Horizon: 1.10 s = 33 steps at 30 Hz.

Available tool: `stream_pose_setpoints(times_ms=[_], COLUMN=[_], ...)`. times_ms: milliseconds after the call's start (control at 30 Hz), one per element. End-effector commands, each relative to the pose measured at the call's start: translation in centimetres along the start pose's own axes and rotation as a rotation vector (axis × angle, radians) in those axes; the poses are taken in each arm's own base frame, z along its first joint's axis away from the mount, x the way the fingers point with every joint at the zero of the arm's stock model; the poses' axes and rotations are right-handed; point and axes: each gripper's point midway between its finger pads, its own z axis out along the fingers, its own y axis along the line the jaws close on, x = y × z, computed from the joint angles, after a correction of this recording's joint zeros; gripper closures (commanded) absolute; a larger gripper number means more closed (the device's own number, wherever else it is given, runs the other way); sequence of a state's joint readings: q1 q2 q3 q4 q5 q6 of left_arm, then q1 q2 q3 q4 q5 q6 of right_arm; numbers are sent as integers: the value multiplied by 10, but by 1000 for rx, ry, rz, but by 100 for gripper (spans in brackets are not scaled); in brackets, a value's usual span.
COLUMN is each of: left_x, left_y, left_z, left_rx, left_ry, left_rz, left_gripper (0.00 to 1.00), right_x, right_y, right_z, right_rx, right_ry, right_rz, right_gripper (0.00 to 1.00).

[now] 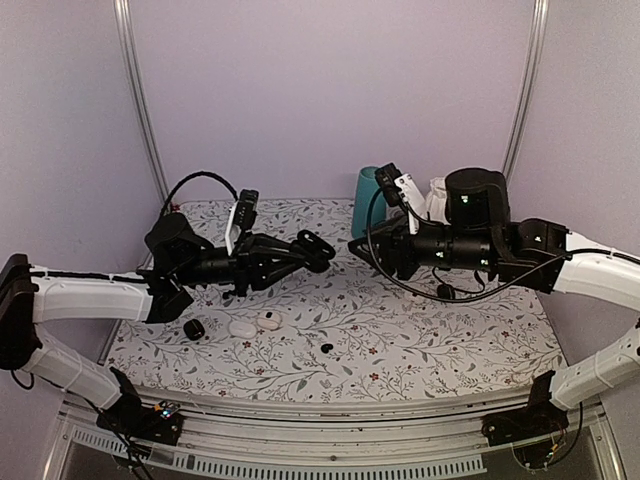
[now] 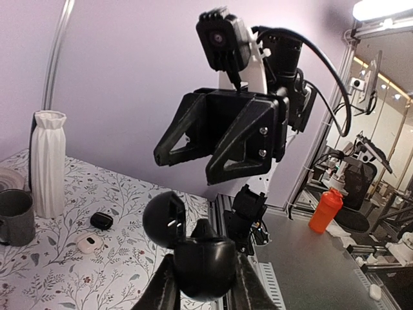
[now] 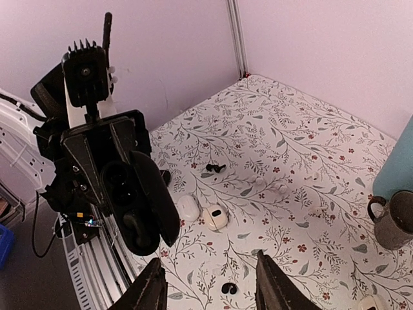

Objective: Insert the wireless bluetooth earbuds into the charging case
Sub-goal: Adjust the right earbud in the right side groove of the charging case, then adjust the left earbud at the center of the board.

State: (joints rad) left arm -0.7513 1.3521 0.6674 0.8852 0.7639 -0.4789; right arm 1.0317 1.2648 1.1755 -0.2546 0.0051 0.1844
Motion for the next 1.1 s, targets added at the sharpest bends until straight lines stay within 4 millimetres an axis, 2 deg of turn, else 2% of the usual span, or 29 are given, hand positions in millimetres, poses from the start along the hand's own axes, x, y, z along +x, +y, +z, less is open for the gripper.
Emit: stream_pose_setpoints(times_ms=[0, 100, 300, 433, 767, 933, 1000, 1067], left_x=[-17, -22, -35, -44, -48, -47, -47, -47], left_y=[3, 7, 21, 26, 16, 14, 13, 13], left_z=[-13, -22, -42, -52, -61, -64, -66, -67], left_rx=[-43, -86, -216, -303, -298, -298, -302, -303], left_ry=[-60, -83, -136, -160, -161, -160, -164, -164], left_rz=[46, 51, 47, 53, 88, 89, 90, 91], left_gripper=[100, 100, 100, 100, 100, 100, 100, 100], right_x=[-6, 8, 57, 94, 182, 198, 208, 226], right_y=[1, -3, -19, -15, -36, -35, -37, -40], right_z=[-11, -7, 15, 38, 104, 127, 130, 130], right_rx=[-41, -36, 21, -18, 60, 81, 108, 156], right_ry=[-77, -77, 32, 152, 410, 508, 547, 606], right_rz=[47, 57, 82, 82, 126, 192, 225, 249], right_gripper=[53, 53, 53, 53, 57, 64, 65, 65])
